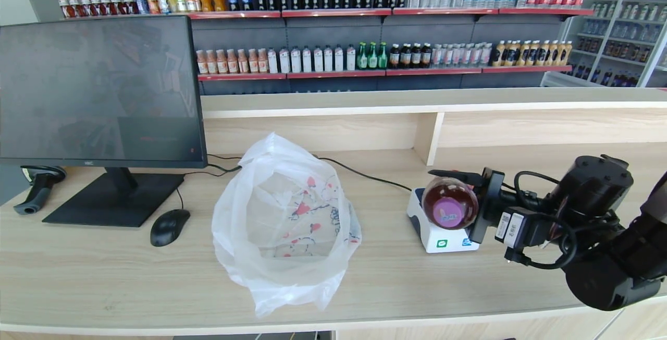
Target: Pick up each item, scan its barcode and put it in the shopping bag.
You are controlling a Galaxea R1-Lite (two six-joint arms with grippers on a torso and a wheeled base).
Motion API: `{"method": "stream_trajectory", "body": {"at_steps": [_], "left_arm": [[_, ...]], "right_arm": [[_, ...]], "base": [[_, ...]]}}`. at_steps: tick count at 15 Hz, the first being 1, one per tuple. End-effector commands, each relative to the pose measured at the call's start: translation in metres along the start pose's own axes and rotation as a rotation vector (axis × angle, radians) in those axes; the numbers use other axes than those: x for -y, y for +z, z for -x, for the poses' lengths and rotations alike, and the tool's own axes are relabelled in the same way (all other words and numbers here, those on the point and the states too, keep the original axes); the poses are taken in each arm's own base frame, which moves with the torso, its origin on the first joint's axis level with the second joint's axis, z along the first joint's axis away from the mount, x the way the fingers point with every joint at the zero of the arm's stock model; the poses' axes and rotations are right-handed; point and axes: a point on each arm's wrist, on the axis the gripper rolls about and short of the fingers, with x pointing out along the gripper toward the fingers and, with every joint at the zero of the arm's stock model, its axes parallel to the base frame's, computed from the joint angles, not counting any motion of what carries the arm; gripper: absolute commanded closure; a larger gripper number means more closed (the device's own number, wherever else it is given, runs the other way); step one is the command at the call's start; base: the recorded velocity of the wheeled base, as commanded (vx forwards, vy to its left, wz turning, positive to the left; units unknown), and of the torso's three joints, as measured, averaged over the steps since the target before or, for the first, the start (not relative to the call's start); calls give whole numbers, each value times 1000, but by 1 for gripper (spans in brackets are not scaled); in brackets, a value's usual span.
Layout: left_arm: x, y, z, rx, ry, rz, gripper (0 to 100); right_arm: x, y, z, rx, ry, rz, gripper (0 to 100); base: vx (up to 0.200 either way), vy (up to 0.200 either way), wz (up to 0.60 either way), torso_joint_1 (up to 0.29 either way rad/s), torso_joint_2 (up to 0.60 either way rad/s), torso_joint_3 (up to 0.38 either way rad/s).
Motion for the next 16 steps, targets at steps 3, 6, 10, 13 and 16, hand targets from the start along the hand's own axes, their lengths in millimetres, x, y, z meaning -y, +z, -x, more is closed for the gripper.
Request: {"method": "stream_trajectory", "body": {"at_steps": [3, 6, 10, 13, 16], "left_arm": [[0, 0, 0, 0, 0, 0, 100], [0, 0, 0, 0, 0, 0, 100], [0, 0, 0, 0, 0, 0, 100], [0, 0, 0, 0, 0, 0, 100], [0, 0, 0, 0, 0, 0, 100]], "right_arm": [[-1, 7, 6, -27, -5, -2, 100], [-2, 6, 6, -36, -8, -4, 100], [-6, 3, 2, -51, -9, -16, 100], [-8, 3, 1, -52, -6, -23, 100], [-7, 3, 1, -54, -7, -20, 100]], "base": [[0, 0, 0, 0, 0, 0], [0, 0, 0, 0, 0, 0], [0, 0, 0, 0, 0, 0], [0, 0, 0, 0, 0, 0], [0, 0, 0, 0, 0, 0]]}}
